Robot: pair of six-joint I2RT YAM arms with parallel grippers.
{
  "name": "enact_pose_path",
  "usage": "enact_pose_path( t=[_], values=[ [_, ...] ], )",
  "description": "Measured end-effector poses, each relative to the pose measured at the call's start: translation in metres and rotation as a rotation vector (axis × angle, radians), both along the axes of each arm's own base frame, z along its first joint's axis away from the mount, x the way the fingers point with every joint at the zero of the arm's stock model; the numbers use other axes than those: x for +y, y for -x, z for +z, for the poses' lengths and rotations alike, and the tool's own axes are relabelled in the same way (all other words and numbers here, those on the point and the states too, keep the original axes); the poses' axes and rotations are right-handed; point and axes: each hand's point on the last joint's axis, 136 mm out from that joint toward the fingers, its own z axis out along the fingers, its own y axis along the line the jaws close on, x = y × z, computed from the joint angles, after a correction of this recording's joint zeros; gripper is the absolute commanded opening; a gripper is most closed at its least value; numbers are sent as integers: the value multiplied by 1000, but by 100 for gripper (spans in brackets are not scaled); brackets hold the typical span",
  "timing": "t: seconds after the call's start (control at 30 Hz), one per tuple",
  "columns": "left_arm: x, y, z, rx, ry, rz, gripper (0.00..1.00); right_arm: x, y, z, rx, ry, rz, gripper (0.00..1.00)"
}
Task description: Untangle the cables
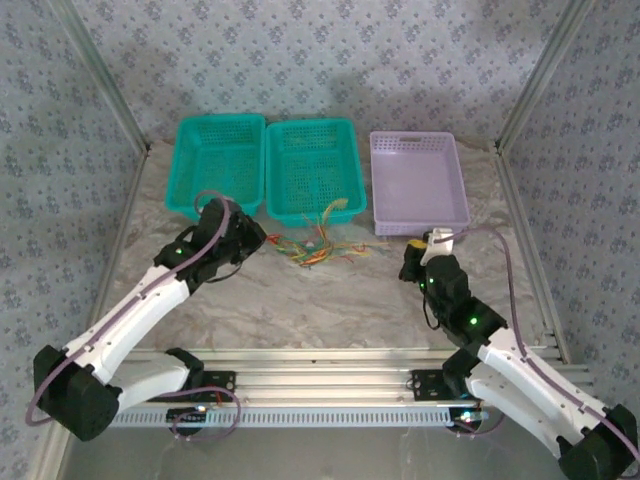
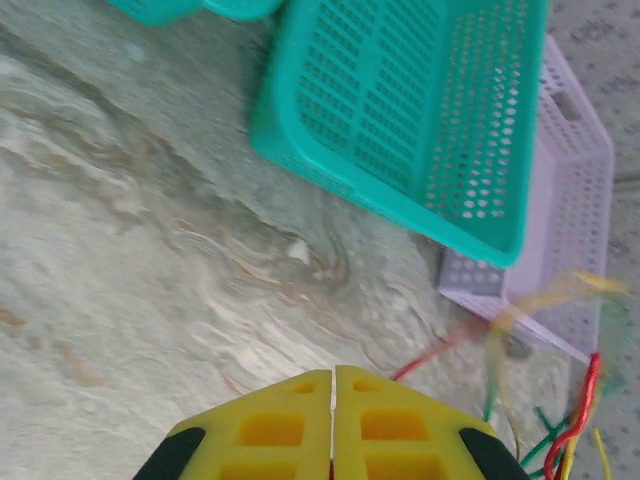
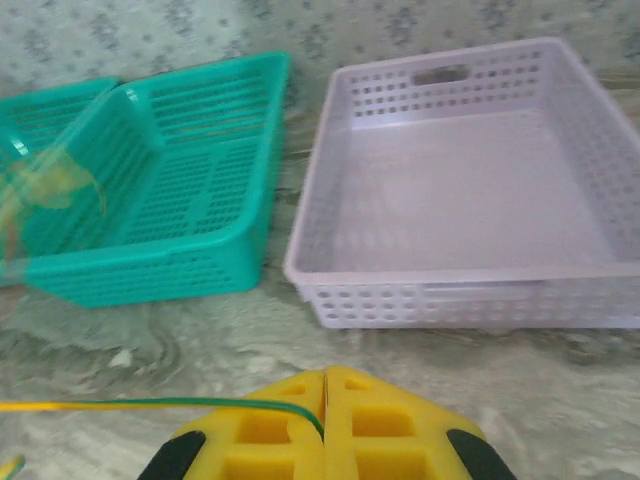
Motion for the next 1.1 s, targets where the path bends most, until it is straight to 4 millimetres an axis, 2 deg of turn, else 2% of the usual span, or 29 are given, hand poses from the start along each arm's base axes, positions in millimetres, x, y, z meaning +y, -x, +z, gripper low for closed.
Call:
enact_pose_path(
  t=[0.23, 0.4, 0.63, 0.87, 1.1],
  values=[
    [29, 11, -7, 1, -74, 47, 0, -28, 2, 17, -11, 2, -104, 0],
    [47, 16, -19, 27, -127, 86, 0, -47, 5, 24, -9, 11, -184, 0],
    [50, 20, -26, 39, -155, 71, 0, -69, 11, 34, 16, 22, -273, 0],
    [59, 25, -29, 23, -186, 60, 0, -89, 17, 58, 7, 22, -340, 0],
    [71, 39, -57, 87, -269, 29, 0, -103, 19, 91, -27, 3, -395, 0]
  ],
)
